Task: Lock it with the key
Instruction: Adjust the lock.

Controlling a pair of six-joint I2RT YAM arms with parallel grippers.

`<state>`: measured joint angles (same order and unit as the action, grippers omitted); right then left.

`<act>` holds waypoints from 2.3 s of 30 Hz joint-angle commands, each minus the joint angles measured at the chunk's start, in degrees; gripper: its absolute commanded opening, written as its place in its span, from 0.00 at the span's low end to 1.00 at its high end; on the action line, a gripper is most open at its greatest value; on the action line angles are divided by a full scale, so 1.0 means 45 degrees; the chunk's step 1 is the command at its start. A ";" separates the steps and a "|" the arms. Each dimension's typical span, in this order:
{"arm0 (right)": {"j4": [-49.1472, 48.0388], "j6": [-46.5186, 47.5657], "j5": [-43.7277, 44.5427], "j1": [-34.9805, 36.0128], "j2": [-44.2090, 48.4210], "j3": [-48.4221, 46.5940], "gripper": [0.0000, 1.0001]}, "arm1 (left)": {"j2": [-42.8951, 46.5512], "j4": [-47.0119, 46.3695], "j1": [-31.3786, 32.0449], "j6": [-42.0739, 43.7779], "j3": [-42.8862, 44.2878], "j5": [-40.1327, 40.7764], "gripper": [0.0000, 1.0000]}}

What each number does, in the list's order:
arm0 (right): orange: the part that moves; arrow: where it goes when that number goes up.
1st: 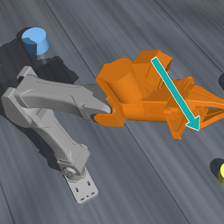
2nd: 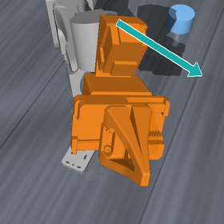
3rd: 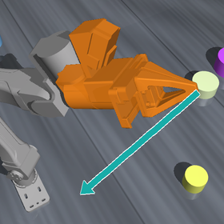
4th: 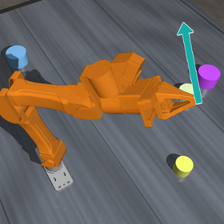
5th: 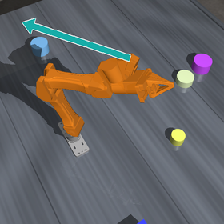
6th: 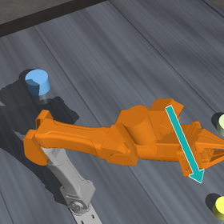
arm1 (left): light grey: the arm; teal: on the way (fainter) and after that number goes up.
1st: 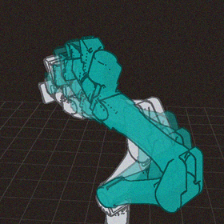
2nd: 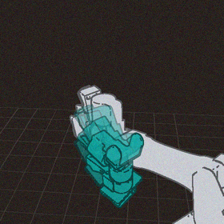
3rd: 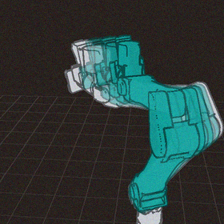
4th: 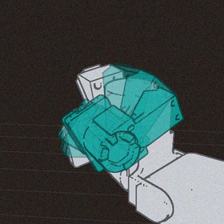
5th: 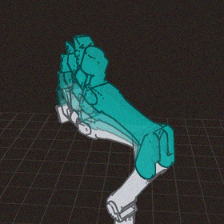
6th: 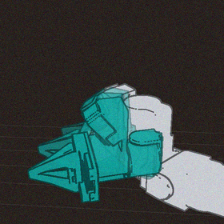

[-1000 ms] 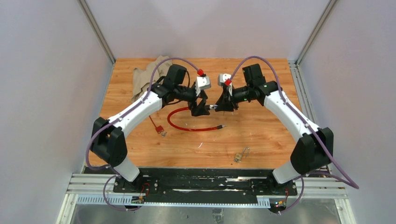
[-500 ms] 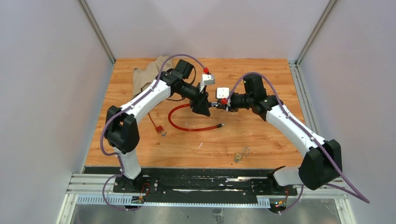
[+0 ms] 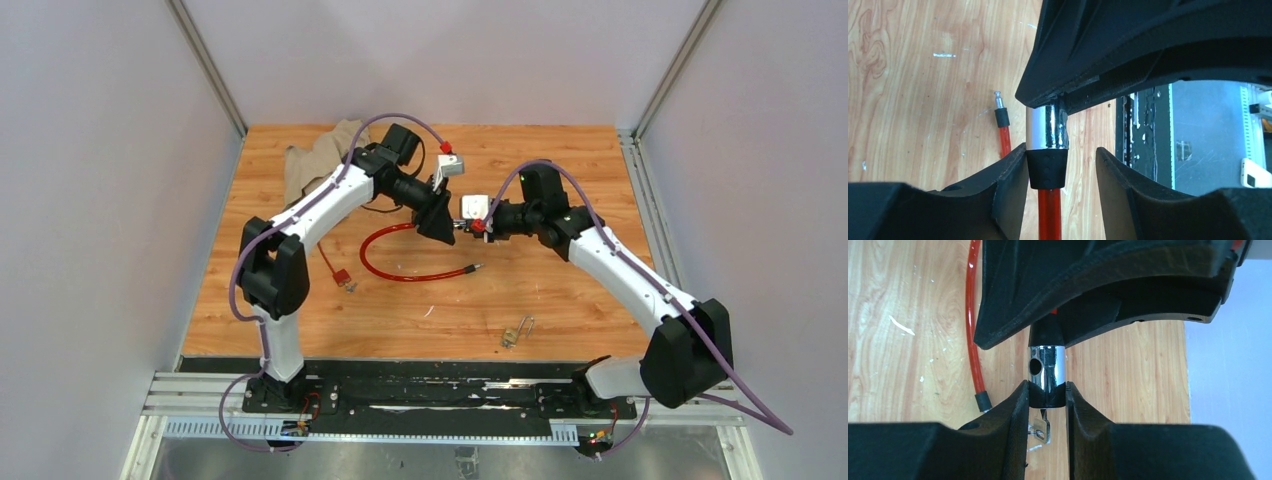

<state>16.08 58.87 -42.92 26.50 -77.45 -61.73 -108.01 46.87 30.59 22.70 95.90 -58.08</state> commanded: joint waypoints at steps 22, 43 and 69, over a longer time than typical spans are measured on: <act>-0.0080 0.0044 0.0826 0.0407 -0.0019 -0.0128 0.01 | -0.0322 0.0248 0.0195 0.0014 0.0858 -0.0482 0.00; -0.0672 -1.0289 -0.4321 -0.2178 -0.2840 -0.1833 0.71 | 0.3926 -0.7210 0.0628 0.0295 -0.4794 0.5115 0.00; -0.4295 -1.6156 -0.8440 -0.1895 -0.5836 -0.2650 0.20 | 0.5007 -0.9299 0.1308 0.1695 -0.6975 0.6677 0.00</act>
<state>-2.55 -12.29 -78.39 17.26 -103.15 -72.40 -87.15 7.42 36.10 29.47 64.77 -29.02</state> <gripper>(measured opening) 0.315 0.331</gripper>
